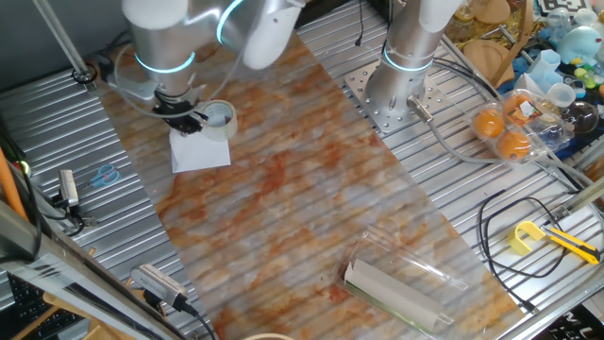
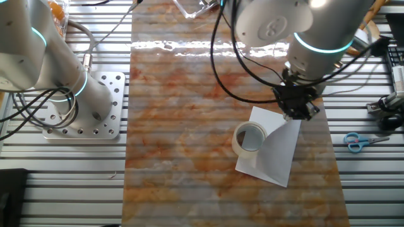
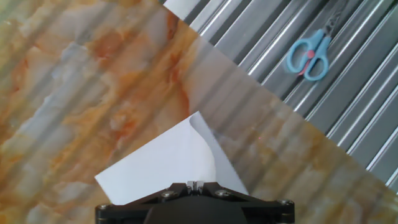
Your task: Unfold a piece of paper
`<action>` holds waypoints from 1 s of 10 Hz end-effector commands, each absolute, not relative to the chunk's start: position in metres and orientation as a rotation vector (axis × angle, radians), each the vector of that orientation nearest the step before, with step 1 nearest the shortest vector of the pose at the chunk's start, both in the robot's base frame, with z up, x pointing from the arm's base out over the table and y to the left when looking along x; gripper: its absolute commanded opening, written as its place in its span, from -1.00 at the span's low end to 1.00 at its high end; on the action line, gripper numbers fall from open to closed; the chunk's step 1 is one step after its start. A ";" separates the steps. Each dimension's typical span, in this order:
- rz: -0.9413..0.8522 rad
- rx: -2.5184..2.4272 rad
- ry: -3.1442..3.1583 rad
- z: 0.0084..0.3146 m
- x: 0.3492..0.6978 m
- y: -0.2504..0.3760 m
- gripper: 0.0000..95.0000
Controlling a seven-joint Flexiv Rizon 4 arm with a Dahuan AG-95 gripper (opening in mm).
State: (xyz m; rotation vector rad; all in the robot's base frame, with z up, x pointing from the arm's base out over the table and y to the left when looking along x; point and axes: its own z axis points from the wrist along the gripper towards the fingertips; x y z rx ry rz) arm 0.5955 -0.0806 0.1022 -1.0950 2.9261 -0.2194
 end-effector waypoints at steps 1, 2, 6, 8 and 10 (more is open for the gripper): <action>-0.225 -1.115 2.919 0.101 0.600 -0.087 -1.00; -0.224 -1.126 2.912 0.101 0.602 -0.092 -1.00; -0.245 -1.138 2.902 0.098 0.605 -0.099 -1.00; -0.242 -1.153 2.897 0.098 0.605 -0.100 -1.00; -0.224 -1.113 2.916 0.098 0.605 -0.100 -1.00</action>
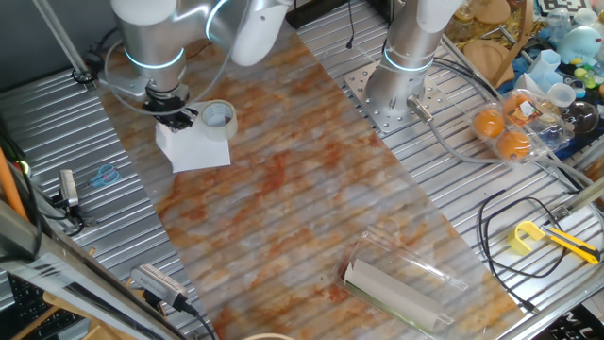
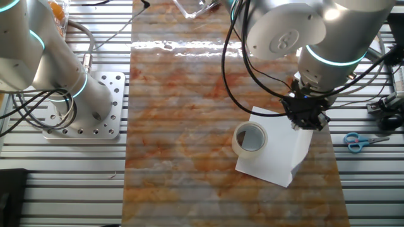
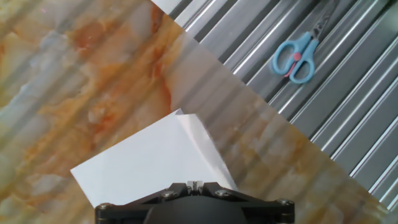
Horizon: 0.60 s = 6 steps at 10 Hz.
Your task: Unfold a piece of paper
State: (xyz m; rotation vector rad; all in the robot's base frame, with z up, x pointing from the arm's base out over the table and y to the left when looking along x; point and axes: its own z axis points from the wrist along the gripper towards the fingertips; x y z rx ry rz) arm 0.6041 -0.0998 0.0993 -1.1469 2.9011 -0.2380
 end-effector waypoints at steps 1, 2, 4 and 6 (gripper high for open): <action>-0.185 -1.063 2.938 0.098 0.605 -0.100 -1.00; -0.178 -1.051 2.945 0.098 0.605 -0.100 -1.00; -0.160 -0.780 3.030 0.098 0.605 -0.100 -1.00; -0.166 -0.594 3.058 0.098 0.605 -0.100 -1.00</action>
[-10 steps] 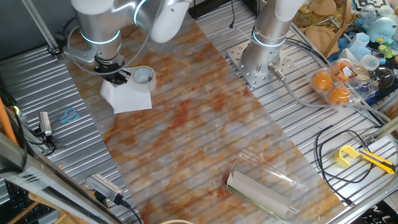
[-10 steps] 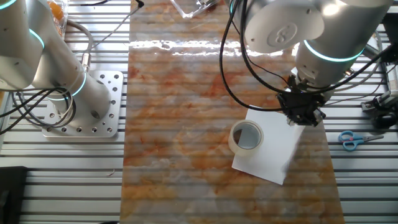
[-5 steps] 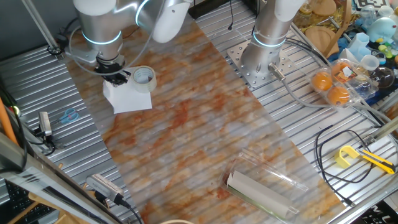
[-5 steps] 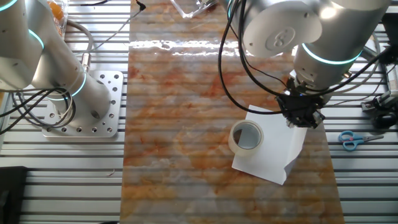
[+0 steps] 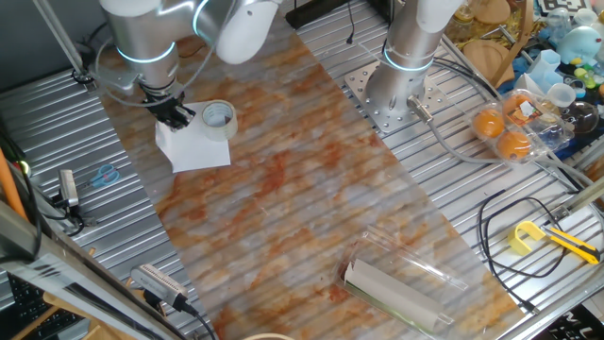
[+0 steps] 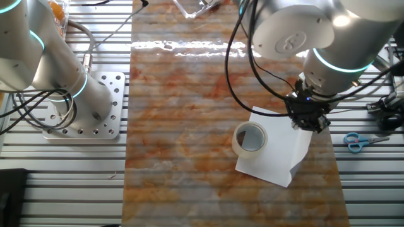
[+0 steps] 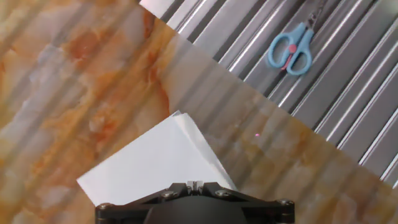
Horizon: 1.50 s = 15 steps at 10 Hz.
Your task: Unfold a piece of paper
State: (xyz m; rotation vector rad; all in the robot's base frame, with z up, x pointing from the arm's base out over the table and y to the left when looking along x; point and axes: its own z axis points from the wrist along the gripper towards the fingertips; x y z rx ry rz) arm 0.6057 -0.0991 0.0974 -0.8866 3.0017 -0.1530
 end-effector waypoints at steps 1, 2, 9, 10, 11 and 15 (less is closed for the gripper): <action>-0.161 -0.533 3.062 0.098 0.605 -0.100 -1.00; -0.161 -0.514 3.060 0.098 0.605 -0.100 -1.00; -0.187 -0.582 3.020 0.096 0.631 -0.127 -1.00; -0.187 -0.585 3.012 0.090 0.636 -0.128 -1.00; -0.189 -0.587 3.003 0.085 0.641 -0.129 -1.00; -0.210 -0.616 2.976 0.066 0.658 -0.134 -1.00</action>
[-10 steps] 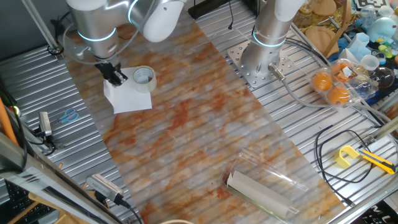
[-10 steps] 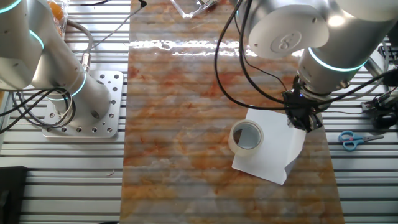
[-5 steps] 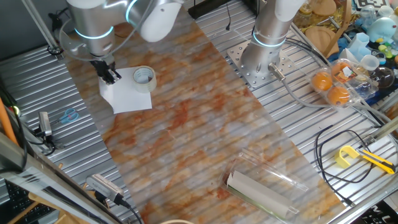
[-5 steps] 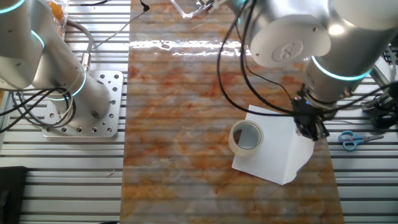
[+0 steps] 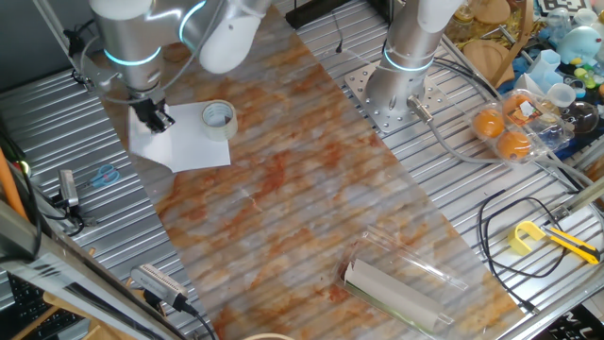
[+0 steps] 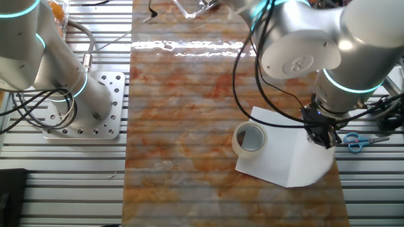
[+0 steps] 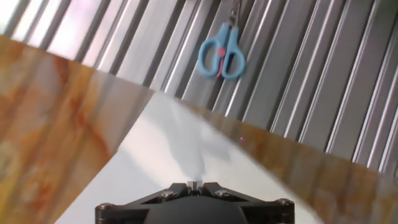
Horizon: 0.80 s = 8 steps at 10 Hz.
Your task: Unfold a piece of paper
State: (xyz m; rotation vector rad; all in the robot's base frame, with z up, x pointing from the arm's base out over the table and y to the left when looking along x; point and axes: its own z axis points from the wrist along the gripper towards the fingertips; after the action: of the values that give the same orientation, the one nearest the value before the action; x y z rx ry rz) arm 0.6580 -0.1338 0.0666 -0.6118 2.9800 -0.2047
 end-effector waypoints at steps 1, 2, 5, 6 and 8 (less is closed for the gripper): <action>-0.215 -0.622 2.974 0.061 0.660 -0.136 -1.00; -0.221 -0.629 2.971 0.055 0.661 -0.136 -1.00; -0.239 -0.638 2.961 0.038 0.663 -0.139 -1.00; -0.242 -0.640 2.960 0.035 0.663 -0.140 -1.00; -0.242 -0.658 2.958 0.028 0.665 -0.142 -1.00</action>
State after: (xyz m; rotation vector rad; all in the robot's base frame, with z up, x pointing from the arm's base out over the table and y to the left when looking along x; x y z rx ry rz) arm 0.6641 -0.1431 0.0262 -0.6622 2.9573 -0.2410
